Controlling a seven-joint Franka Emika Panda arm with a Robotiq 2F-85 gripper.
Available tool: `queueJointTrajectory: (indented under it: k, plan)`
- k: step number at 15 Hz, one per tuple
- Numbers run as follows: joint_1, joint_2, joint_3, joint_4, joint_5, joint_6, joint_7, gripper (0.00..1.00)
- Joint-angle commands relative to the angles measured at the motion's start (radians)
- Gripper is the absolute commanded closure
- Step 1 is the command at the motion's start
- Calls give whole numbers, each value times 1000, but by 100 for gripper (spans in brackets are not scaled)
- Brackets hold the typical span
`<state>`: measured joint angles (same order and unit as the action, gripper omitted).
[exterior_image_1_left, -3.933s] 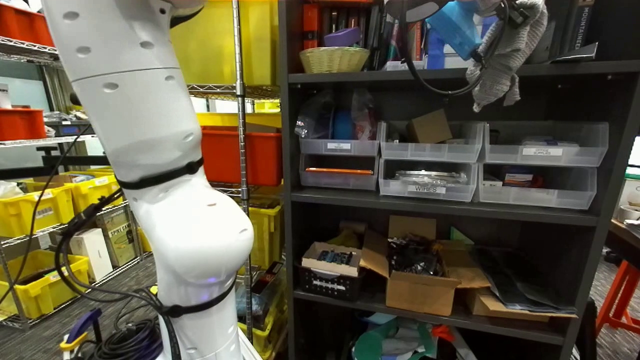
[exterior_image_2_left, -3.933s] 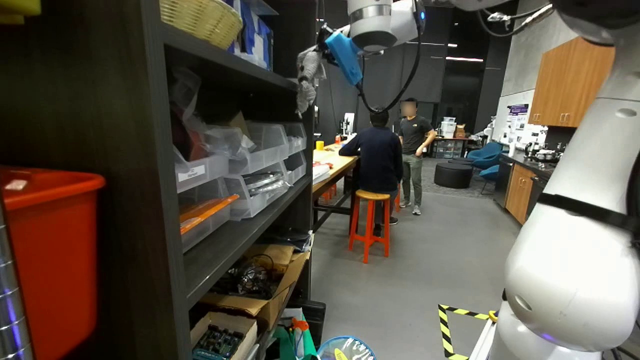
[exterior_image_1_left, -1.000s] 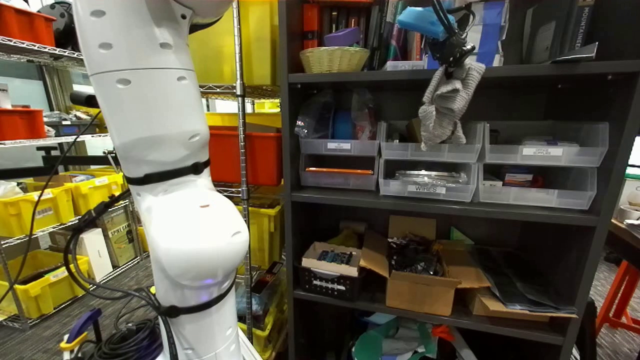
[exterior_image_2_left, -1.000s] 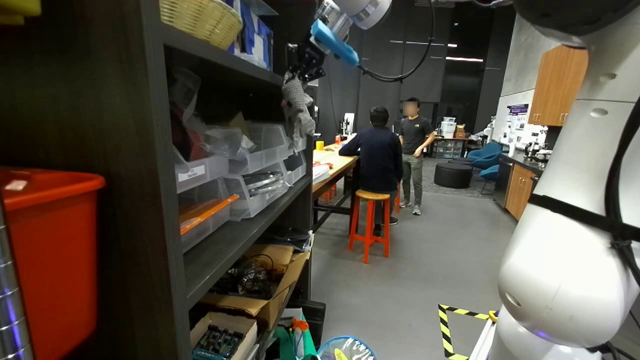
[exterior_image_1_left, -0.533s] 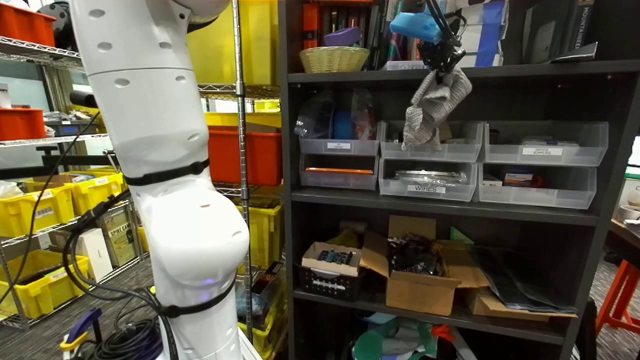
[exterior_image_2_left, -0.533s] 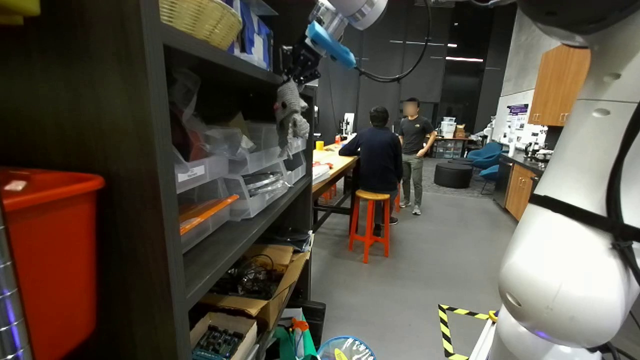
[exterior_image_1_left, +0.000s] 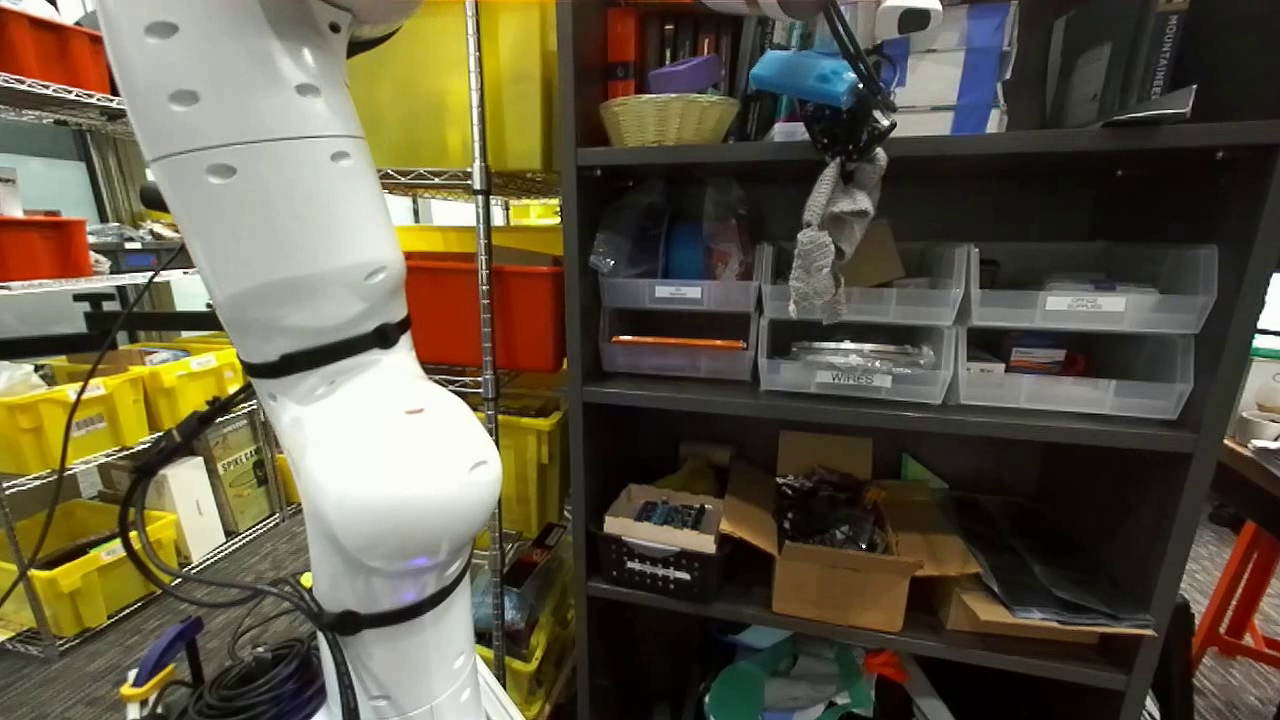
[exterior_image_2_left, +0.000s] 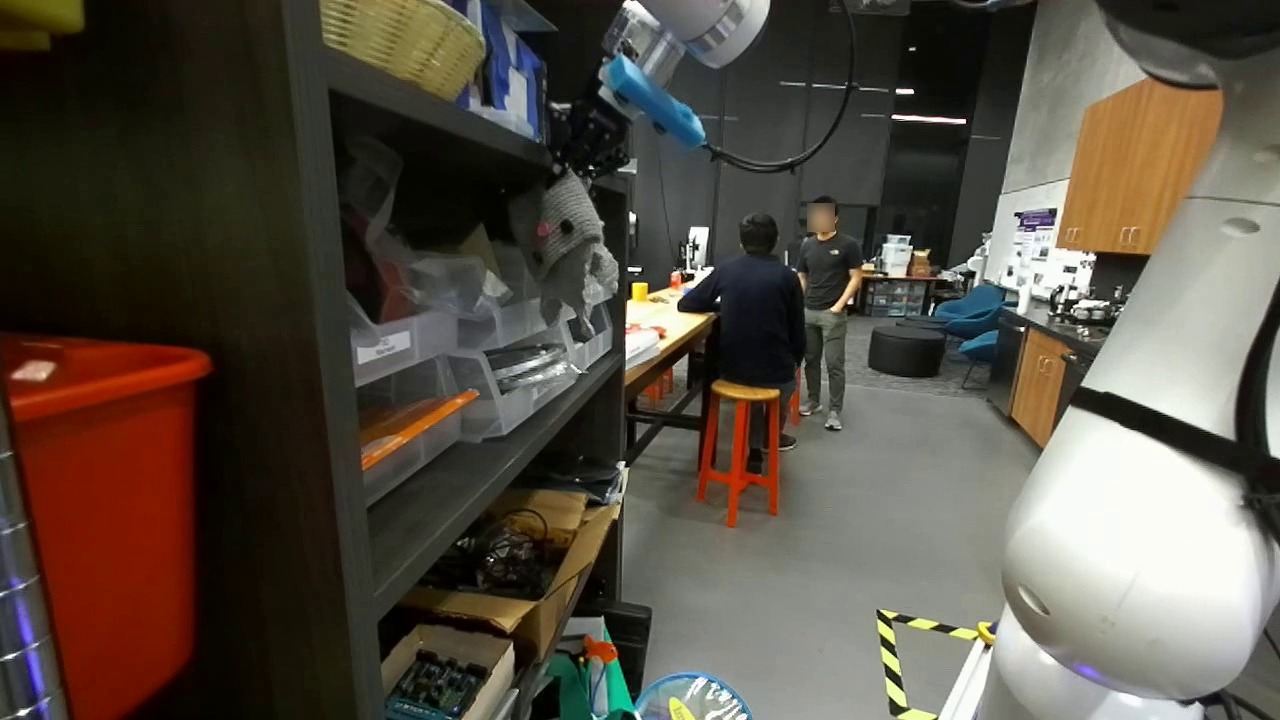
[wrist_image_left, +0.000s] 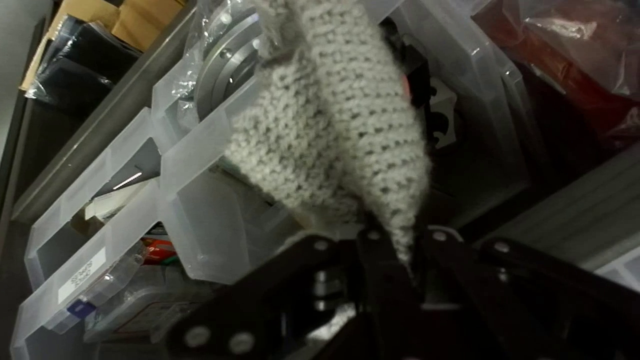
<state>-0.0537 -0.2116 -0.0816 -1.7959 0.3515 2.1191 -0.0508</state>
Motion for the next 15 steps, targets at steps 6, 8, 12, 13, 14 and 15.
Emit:
queueJointTrajectory:
  k: [6, 8, 12, 13, 14, 15]
  plan:
    - [1, -120, -64, -112, 68, 93, -40, 97]
    - [-7, -136, -106, -96, 119, 89, -35, 97]
    - [-10, -151, -166, -63, 192, 88, -31, 97]
    - [-7, -152, -171, -58, 198, 92, -32, 97]
    - [-4, -151, -171, -55, 202, 96, -31, 97]
    - [0, -150, -169, -54, 207, 101, -31, 97]
